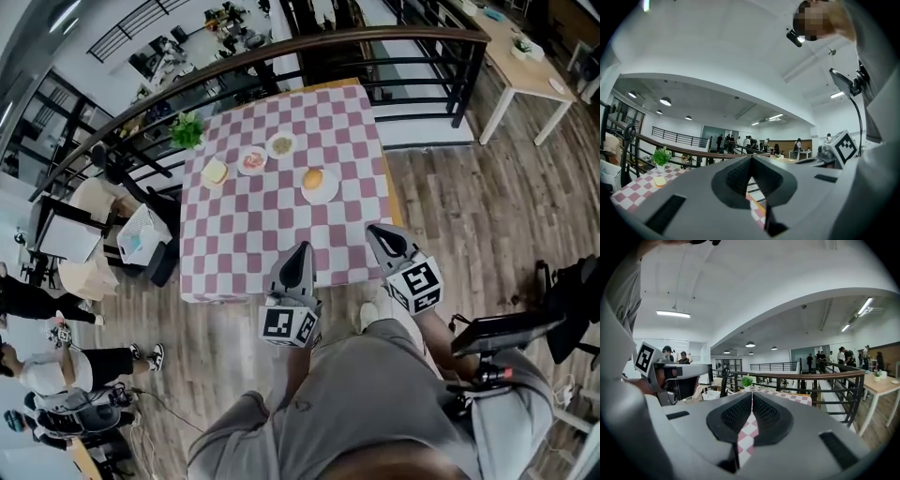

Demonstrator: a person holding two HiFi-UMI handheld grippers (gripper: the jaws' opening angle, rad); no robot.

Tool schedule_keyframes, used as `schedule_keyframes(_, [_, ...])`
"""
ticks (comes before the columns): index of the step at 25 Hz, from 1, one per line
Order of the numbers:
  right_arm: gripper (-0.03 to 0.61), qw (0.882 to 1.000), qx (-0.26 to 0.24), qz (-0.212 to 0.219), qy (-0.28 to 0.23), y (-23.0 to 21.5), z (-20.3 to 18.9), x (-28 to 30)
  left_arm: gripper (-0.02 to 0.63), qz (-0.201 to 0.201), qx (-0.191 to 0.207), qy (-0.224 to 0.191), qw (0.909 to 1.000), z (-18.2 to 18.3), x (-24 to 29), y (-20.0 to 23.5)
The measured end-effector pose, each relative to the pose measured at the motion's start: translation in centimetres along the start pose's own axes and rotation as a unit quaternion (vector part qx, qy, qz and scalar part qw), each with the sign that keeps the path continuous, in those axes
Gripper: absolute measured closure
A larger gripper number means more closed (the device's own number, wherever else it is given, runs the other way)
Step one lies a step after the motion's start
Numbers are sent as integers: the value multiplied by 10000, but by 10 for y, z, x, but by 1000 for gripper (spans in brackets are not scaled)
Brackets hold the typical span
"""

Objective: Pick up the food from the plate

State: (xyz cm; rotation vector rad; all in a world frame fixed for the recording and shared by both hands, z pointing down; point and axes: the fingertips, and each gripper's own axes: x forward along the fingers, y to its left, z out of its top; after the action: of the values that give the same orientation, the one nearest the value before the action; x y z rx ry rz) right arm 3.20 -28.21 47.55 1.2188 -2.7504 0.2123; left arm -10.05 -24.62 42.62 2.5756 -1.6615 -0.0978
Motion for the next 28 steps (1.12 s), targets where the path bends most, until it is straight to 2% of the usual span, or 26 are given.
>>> schedule_keyframes(7, [563,9991,336,-76,-238,-7,17,5,603,-52,184,80,9998,1,9,12])
schedule_keyframes(12, [563,9985,244,-286,-398,-1,40,0,603,-111,236,-12,9997,15,11,21])
schedule_keyframes(17, [563,9982,180,-506,-280,4,29,-4,603,-145,274,-112,9995,15,9,32])
schedule_keyframes(20, [563,9976,207,-643,-141,3,20,-6,603,11,486,-32,9988,10,10,40])
schedule_keyframes(22, [563,9973,185,-705,-79,5,16,-9,277,147,645,90,9978,3,10,46])
schedule_keyframes(28, [563,9967,140,-804,40,7,11,-11,264,67,677,104,9976,-3,12,53])
